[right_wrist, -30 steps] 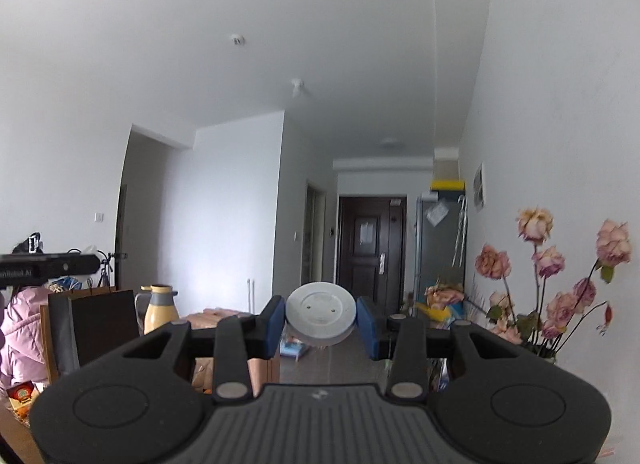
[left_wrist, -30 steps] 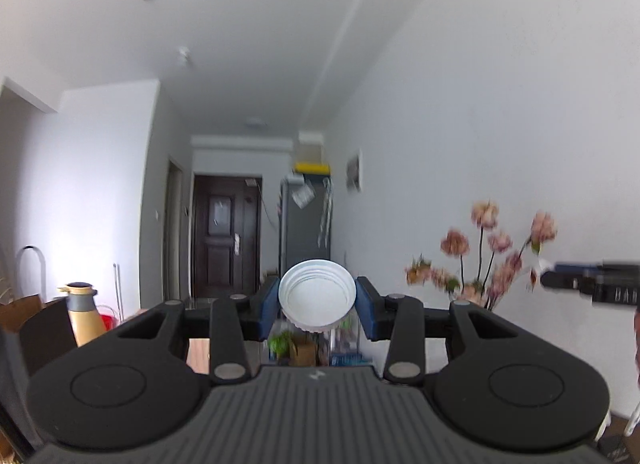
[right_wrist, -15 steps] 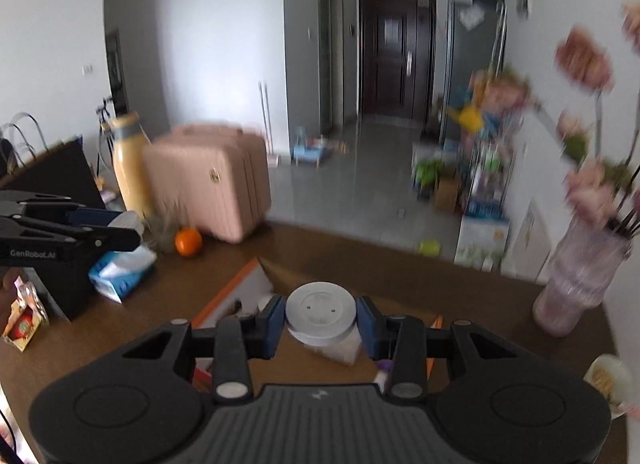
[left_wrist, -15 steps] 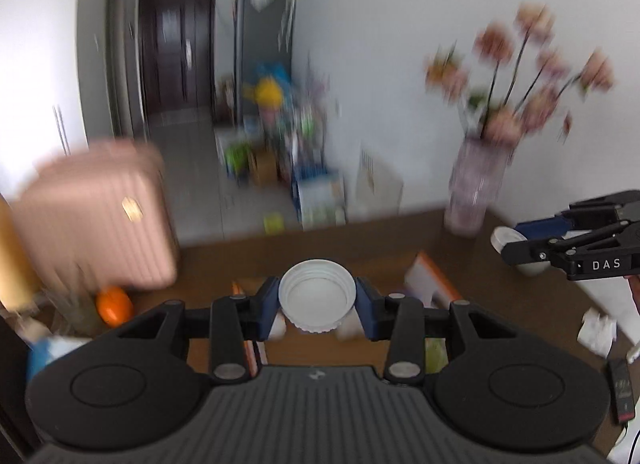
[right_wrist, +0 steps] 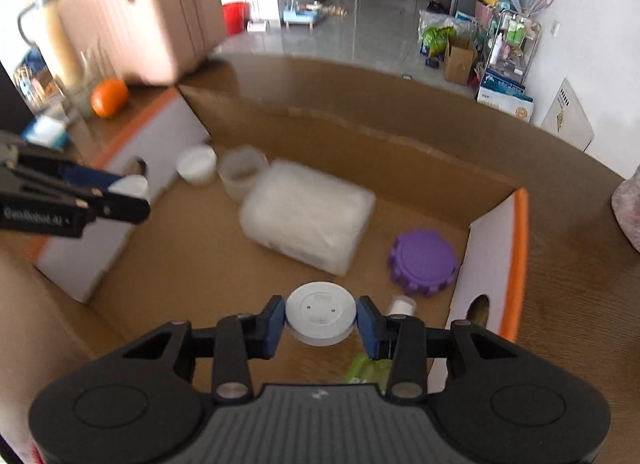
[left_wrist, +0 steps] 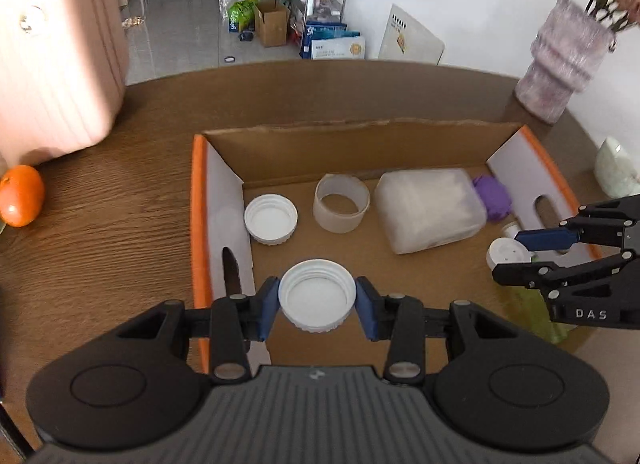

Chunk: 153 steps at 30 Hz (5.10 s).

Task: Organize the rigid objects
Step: 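Open the left tool to drop the white cap while the right tool drops the white lid, then withdraw both tools from the box back over the table, then grasp the white plug with the left tool while the right tool grasps the blue cap, then carry the white plug and blue cap with both tools over the red box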

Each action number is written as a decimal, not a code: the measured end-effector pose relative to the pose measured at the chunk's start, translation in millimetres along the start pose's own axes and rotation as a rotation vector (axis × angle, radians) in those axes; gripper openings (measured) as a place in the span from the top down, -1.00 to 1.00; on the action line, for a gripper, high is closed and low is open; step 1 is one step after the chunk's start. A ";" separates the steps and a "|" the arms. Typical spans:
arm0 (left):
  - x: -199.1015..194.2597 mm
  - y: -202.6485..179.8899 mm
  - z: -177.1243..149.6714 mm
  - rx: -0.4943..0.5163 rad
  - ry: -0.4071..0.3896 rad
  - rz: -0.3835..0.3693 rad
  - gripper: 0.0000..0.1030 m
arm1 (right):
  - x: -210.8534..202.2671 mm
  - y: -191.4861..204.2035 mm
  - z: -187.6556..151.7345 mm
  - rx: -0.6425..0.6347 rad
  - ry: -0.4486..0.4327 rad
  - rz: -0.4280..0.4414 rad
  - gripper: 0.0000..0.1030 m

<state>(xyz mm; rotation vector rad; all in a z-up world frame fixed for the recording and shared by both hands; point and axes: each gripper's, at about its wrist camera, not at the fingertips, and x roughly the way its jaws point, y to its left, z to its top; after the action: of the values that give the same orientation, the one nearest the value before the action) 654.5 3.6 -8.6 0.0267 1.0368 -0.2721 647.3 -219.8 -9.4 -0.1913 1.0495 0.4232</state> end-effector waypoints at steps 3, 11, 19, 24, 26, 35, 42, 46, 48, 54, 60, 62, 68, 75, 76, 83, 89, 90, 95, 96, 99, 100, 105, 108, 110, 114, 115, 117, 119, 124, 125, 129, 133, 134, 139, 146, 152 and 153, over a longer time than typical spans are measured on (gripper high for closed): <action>11.5 -1.0 1.7 0.008 0.015 0.026 0.10 | 17.8 -4.0 -2.0 0.007 0.015 -0.010 0.25; -5.6 -0.3 3.2 -0.011 -0.005 0.048 -0.14 | 4.1 -6.2 1.7 0.031 -0.018 -0.016 0.06; -70.3 -11.5 -20.1 0.002 -0.102 0.117 -0.40 | -55.9 10.7 -21.0 0.011 -0.093 -0.032 -0.08; -129.0 -25.0 -34.1 -0.005 -0.191 0.126 -0.48 | -116.2 25.2 -36.8 -0.009 -0.186 -0.043 -0.18; -155.2 -32.1 -39.6 -0.014 -0.249 0.131 -0.63 | -142.1 30.2 -43.1 -0.011 -0.241 -0.051 -0.21; -257.4 -70.3 -82.2 -0.004 -0.443 0.157 -0.75 | -249.8 55.4 -87.3 -0.010 -0.467 -0.086 -0.31; -322.8 -104.2 -137.8 0.065 -0.716 0.255 -0.97 | -310.8 87.5 -138.2 -0.069 -0.753 -0.203 -0.45; -337.7 -112.4 -168.0 0.046 -0.794 0.231 -1.00 | -323.3 95.1 -168.0 -0.039 -0.872 -0.202 -0.52; -341.6 -115.9 -180.5 0.029 -0.821 0.233 -1.00 | -324.4 98.9 -183.0 -0.038 -0.915 -0.216 -0.53; -339.6 -124.2 -232.1 -0.014 -0.935 0.244 -1.00 | -319.9 108.1 -228.1 0.008 -1.000 -0.242 -0.62; -328.1 -134.5 -301.5 -0.007 -0.993 0.234 -1.00 | -303.1 127.5 -298.5 0.038 -1.061 -0.230 -0.68; -323.4 -139.4 -330.4 -0.004 -1.029 0.259 -1.00 | -296.4 135.1 -328.4 0.051 -1.092 -0.243 -0.69; -288.9 -150.4 -403.9 0.022 -0.980 0.319 -1.00 | -270.3 144.9 -401.0 0.141 -1.042 -0.193 -0.75; -243.6 -142.4 -458.5 0.019 -0.774 0.299 -1.00 | -231.6 146.8 -456.5 0.218 -0.843 -0.136 -0.75; -237.8 -142.0 -459.1 0.024 -0.748 0.290 -1.00 | -225.8 146.6 -460.5 0.230 -0.819 -0.130 -0.75; -221.0 -128.9 -449.4 0.011 -0.693 0.293 -1.00 | -202.0 146.6 -463.4 0.261 -0.728 -0.139 -0.75; -203.6 -120.7 -427.5 0.002 -0.631 0.293 -1.00 | -190.7 139.3 -440.3 0.262 -0.683 -0.113 -0.74; -200.5 -118.8 -421.5 0.002 -0.622 0.294 -1.00 | -187.9 137.6 -434.5 0.259 -0.673 -0.110 -0.73; -186.4 -112.8 -382.3 0.018 -0.584 0.276 -1.00 | -177.3 125.7 -396.3 0.241 -0.642 -0.103 -0.71; -183.8 -111.6 -373.6 0.021 -0.578 0.266 -1.00 | -175.8 122.8 -386.9 0.235 -0.640 -0.101 -0.71; -174.7 -107.2 -346.5 0.018 -0.553 0.216 -1.00 | -168.7 114.3 -358.8 0.211 -0.626 -0.098 -0.65; -171.0 -105.5 -337.5 0.019 -0.541 0.191 -1.00 | -165.6 110.7 -349.7 0.207 -0.622 -0.100 -0.63; -147.3 -100.4 -284.6 0.033 -0.502 0.104 -1.00 | -141.8 88.3 -296.0 0.192 -0.565 -0.079 -0.61; -134.0 -96.9 -259.9 0.037 -0.499 0.121 -1.00 | -121.8 75.9 -261.3 0.173 -0.505 -0.007 -0.60; -130.1 -88.7 -251.5 0.002 -0.510 0.126 -1.00 | -107.1 72.7 -239.0 0.143 -0.482 0.019 -0.51; -117.6 -66.4 -240.8 -0.081 -0.447 0.107 -1.00 | -75.1 70.1 -199.5 0.104 -0.440 0.007 -0.42; -114.8 -62.9 -239.3 -0.088 -0.435 0.110 -1.00 | -67.1 69.6 -192.6 0.098 -0.419 0.010 -0.35; -110.1 -59.9 -236.4 -0.086 -0.425 0.107 -1.00 | -53.6 71.7 -182.8 0.067 -0.399 0.028 -0.23; -105.4 -61.1 -233.3 -0.068 -0.418 0.082 -1.00 | -41.6 72.5 -177.0 0.061 -0.386 0.013 0.00; -85.8 -79.9 -216.1 -0.022 -0.382 0.008 -1.00 | -37.9 62.7 -183.5 0.125 -0.430 0.073 0.11; -81.3 -86.6 -212.4 -0.008 -0.379 -0.001 -1.00 | -42.1 61.6 -186.9 0.125 -0.446 0.051 0.11; -60.1 -101.3 -192.9 -0.022 -0.337 -0.048 -0.99 | -65.6 46.7 -206.7 0.168 -0.499 0.019 0.11; -42.1 -103.7 -180.2 -0.122 -0.290 -0.034 -0.80 | -89.4 31.8 -232.1 0.196 -0.538 0.046 0.11; -38.2 -104.1 -178.7 -0.133 -0.279 -0.022 -0.65 | -94.3 29.4 -237.6 0.202 -0.548 0.050 0.11; -32.1 -104.8 -176.5 -0.180 -0.278 0.013 -0.35 | -107.2 26.6 -255.7 0.209 -0.583 0.085 0.11; -63.0 -112.6 -193.9 -0.155 -0.367 0.038 -0.34 | -116.2 29.7 -272.1 0.234 -0.586 0.109 0.11; -123.8 -127.7 -236.1 -0.081 -0.510 0.124 -0.34 | -137.5 50.1 -286.5 0.194 -0.611 0.087 0.11; -133.9 -129.9 -244.1 -0.069 -0.528 0.144 -0.34 | -143.1 54.3 -289.8 0.188 -0.625 0.079 0.11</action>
<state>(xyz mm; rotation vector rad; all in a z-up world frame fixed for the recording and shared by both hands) 353.3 -57.2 -5.6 -0.0312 0.5154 -0.1012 332.0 -307.7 -24.6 0.1479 0.4765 0.4153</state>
